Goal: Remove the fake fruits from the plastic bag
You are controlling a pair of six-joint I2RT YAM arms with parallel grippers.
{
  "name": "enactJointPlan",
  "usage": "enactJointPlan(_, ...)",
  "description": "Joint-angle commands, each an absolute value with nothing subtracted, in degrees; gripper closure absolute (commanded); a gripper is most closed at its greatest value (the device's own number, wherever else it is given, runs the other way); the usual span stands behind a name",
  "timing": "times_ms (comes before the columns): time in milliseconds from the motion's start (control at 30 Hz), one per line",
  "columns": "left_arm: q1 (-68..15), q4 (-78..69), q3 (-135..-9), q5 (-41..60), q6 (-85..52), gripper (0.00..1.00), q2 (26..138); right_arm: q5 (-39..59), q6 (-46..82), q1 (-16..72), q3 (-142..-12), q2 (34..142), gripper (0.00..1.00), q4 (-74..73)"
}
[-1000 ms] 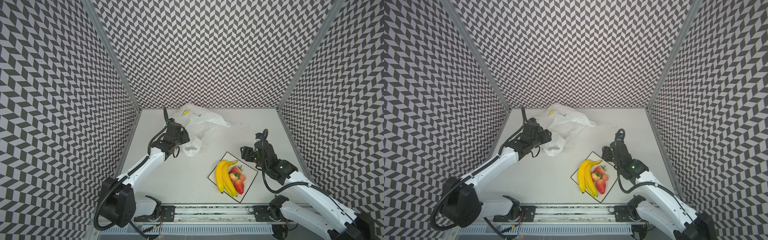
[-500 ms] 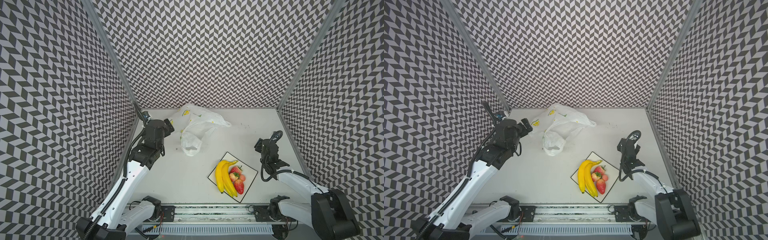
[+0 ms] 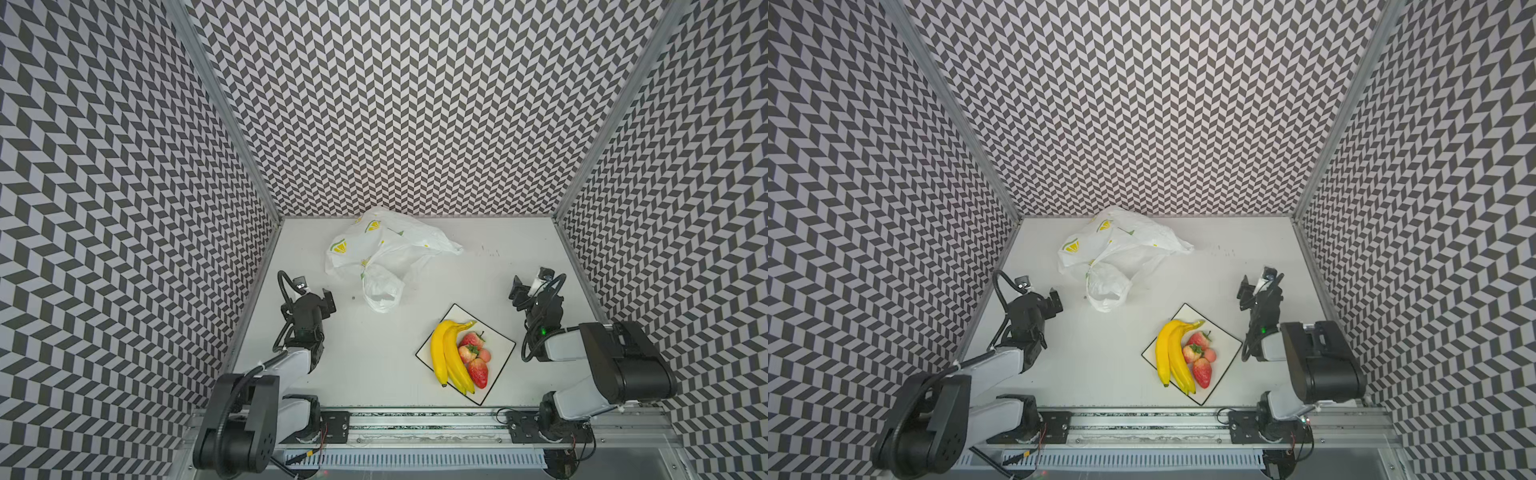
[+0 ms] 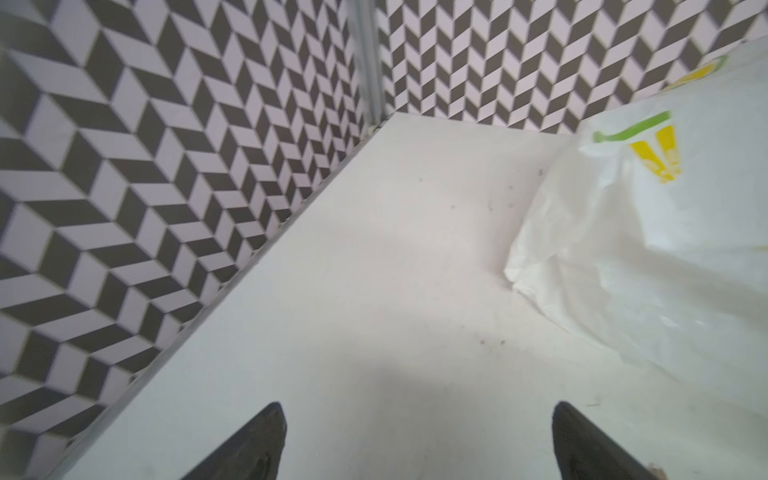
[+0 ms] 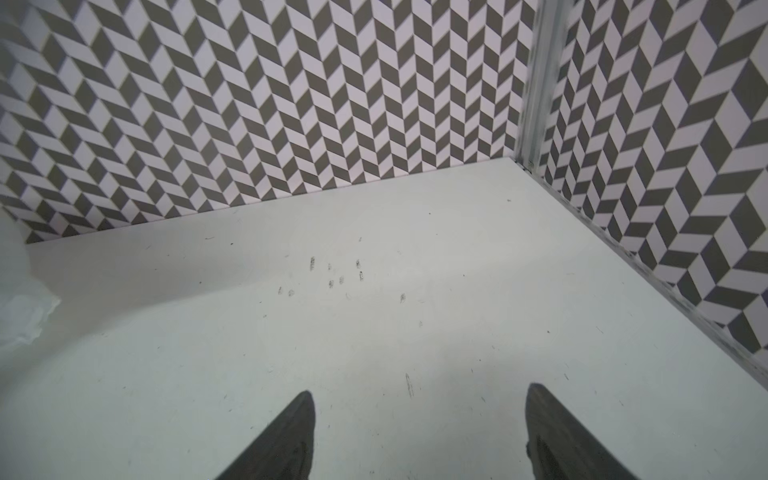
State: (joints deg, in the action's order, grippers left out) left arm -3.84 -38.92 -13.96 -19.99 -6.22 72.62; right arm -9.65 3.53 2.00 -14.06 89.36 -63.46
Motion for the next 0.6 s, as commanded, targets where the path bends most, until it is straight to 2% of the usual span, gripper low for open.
enactJointPlan(0,-3.85,-67.3,-13.22,-11.69,0.09,0.0,81.07,-5.35,0.9,1.84,-15.01,88.56,0.01,-72.04)
enactJointPlan(100,-2.78,-75.3,-13.77,-11.03,-0.55,0.0,90.44,-8.9,0.99,2.8,-14.56,87.94,0.0,-71.66)
enactJointPlan(233,-2.1,-73.17,-13.85,-12.28,-2.3,0.0,89.3,-7.93,-0.72,3.41,-13.18,89.78,0.0,-78.61)
enactJointPlan(567,-2.11,-72.56,-14.32,-12.97,-2.65,0.0,89.55,-8.01,-0.51,3.6,-13.51,89.88,0.0,-77.27)
